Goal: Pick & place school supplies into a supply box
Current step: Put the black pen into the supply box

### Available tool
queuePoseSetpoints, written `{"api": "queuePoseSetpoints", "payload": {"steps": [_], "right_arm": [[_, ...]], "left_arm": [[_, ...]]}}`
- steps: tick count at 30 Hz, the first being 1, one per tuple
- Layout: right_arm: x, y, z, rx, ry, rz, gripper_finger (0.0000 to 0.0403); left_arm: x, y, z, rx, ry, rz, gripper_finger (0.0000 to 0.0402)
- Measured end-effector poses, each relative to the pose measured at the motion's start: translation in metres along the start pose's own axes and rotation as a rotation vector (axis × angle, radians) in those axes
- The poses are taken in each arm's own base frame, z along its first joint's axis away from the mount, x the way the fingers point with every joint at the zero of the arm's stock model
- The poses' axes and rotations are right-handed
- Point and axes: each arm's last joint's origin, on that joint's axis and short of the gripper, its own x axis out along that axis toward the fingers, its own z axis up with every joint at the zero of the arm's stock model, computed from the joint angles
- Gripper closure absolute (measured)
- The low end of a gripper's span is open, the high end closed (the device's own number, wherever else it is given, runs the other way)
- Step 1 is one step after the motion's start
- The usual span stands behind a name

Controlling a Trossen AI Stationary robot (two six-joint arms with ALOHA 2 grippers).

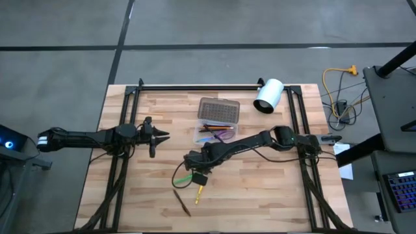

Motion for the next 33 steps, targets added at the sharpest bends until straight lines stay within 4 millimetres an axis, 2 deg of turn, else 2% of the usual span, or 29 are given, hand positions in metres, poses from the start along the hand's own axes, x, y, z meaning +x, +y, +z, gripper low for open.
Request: {"api": "queuePoseSetpoints", "payload": {"steps": [33], "right_arm": [[0.015,-0.004,-0.010,-0.007,0.049,-0.012,0.0333]], "left_arm": [[0.000,0.000,0.000,0.000,0.000,0.000,0.0332]]}}
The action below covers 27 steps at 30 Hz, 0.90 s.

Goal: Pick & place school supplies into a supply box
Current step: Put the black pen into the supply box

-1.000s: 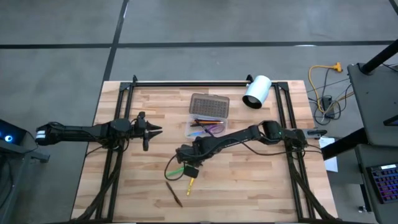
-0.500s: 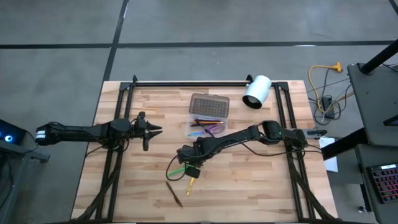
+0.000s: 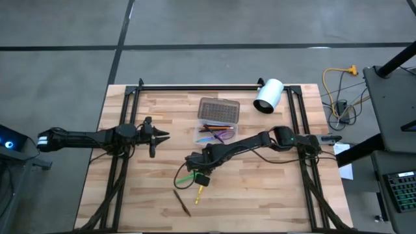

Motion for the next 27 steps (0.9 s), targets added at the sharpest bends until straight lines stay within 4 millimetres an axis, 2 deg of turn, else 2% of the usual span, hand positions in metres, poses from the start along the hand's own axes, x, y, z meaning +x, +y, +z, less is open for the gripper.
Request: {"api": "queuePoseSetpoints", "payload": {"steps": [4,15,27], "right_arm": [[0.0084,-0.0015,0.0005,0.006,0.030,0.033,0.0337],[0.0083,-0.0035,0.0028,0.001,0.037,0.053,0.0338],[0.0092,-0.0039,0.0020,-0.223,0.036,0.053,0.0356]], "left_arm": [[0.0000,0.0000,-0.0001,0.000,0.000,0.000,0.0332],[0.0000,0.0000,-0.0001,0.000,0.000,0.000,0.0332],[0.0000,0.0000,-0.0001,0.000,0.000,0.000,0.0332]]}}
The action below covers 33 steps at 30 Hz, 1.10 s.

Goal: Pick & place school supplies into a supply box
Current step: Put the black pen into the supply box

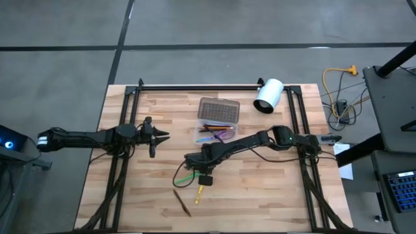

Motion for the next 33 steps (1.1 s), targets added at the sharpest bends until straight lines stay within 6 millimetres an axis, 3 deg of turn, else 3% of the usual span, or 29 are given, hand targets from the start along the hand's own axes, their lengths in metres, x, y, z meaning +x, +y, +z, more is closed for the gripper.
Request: {"api": "queuePoseSetpoints", "payload": {"steps": [33], "right_arm": [[-0.0046,-0.0028,0.0017,-0.024,-0.009,-0.111,0.0365]], "left_arm": [[0.0000,0.0000,0.0000,0.000,0.000,0.000,0.0332]]}}
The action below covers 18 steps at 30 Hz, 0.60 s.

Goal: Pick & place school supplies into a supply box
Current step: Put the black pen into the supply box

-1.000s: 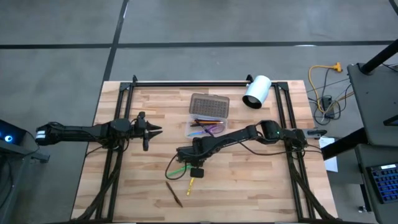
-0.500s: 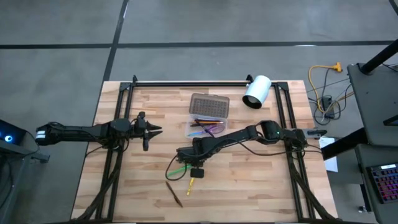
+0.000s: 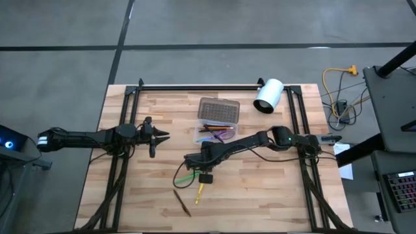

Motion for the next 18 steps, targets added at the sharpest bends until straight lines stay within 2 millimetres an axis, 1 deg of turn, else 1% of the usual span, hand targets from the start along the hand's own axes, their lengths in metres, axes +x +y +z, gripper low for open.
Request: {"api": "queuePoseSetpoints", "payload": {"steps": [4,11,18], "right_arm": [[-0.002,0.000,0.001,0.000,-0.004,0.001,0.0365],[-0.020,-0.003,0.003,0.005,-0.051,-0.046,0.0365],[-0.026,-0.004,0.003,0.006,-0.061,-0.063,0.0365]], "left_arm": [[0.000,0.000,0.000,0.000,0.000,0.000,0.0332],[0.000,0.000,0.000,0.000,0.000,0.000,0.0332],[0.000,0.000,0.000,0.000,0.000,0.000,0.0332]]}}
